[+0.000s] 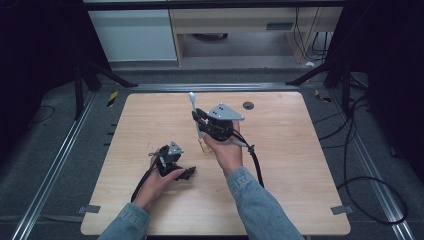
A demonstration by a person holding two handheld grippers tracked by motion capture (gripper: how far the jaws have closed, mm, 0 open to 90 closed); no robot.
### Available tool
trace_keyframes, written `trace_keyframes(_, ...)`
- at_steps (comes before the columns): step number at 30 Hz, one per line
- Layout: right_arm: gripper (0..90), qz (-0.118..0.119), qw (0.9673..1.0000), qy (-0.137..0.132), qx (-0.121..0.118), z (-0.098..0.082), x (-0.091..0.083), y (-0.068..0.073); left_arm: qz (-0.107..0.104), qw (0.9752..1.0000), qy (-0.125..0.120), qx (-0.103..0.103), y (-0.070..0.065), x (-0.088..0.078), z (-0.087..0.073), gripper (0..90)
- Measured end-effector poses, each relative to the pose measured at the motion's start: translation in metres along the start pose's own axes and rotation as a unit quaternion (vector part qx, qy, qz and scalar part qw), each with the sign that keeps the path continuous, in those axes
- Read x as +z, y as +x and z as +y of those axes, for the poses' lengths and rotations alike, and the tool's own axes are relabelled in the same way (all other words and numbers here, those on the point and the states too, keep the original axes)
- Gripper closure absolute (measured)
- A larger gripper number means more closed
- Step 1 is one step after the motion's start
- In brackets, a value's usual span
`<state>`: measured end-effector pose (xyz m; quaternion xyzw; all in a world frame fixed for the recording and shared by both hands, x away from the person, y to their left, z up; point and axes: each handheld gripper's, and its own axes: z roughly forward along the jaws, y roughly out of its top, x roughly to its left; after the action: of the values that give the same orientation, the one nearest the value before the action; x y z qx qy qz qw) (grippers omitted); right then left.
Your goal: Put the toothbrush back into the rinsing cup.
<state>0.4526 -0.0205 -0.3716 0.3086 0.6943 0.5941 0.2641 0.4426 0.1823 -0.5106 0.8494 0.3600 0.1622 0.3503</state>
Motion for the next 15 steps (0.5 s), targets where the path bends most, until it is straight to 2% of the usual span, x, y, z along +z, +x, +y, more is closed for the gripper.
trace_keyframes(15,79.3,0.001,0.9997,-0.019,-0.012,-0.0036,0.0005,0.0008,0.000,1.0000,0.000,0.001,0.0002,0.0000,0.0000,0.0)
